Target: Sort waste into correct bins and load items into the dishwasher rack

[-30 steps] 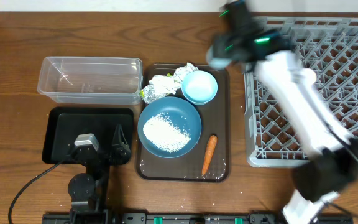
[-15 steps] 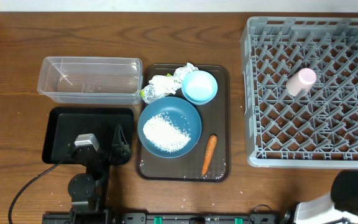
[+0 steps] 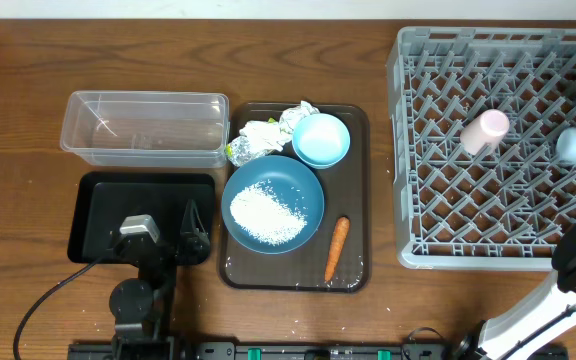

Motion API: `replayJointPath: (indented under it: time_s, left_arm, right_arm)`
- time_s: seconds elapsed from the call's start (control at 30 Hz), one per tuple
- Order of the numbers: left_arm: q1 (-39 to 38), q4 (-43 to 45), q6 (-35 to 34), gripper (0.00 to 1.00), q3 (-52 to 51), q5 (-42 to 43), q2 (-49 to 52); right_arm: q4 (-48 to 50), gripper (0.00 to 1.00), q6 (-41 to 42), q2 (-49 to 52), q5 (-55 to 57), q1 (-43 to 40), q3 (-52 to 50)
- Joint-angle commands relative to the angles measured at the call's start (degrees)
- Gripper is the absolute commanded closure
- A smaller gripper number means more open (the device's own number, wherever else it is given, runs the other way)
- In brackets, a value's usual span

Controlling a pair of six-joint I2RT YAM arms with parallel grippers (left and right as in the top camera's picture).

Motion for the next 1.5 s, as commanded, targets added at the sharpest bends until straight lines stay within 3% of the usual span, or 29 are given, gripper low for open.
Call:
replayJointPath:
  time_s: [0.0,0.4,0.53,0.7,0.9,1.07,1.47]
  left_arm:
    - [-0.2,-1.6,0.5,0.01,-1.1,0.6,-0.2]
    - [-0.2,-1.6,0.6,0.01,-1.1,0.6,0.1]
    - [-0.2,-1.6,0.5,0.01,-1.1,0.6,0.1]
    - [-0.2,-1.6,0.5,0.01,-1.1,0.6,0.1]
    - [-0.2,-1.6,0.6,0.01,-1.1,0.6,0.1]
    - [-0.2,-1.6,0.5,0.01,-1.1,0.6,0.1]
    - [-0.2,-1.6,0.6,0.01,-1.1,0.6,0.1]
  right_arm:
    - [0.0,0.06,-0.4,-1.9,-1.2,0.3,0.3]
    - [-1.8,0.07,2.3,-9.2,-6.7,2.4,0.3]
    - [-4.7,0.08,7.4,-9.2,-3.0,3.4,0.3]
    - [-7.0,0.08,6.5,-9.0,-1.9,3.5,0.2]
    - [-12.4,0.08,14.1,-7.0,10.0,3.1,0.2]
    - [-14.6,0.02,15.4,-3.3,8.5,2.5,0.2]
    - [-15.3,0.01,16.7,1.8,-2.1,-1.3,0.2]
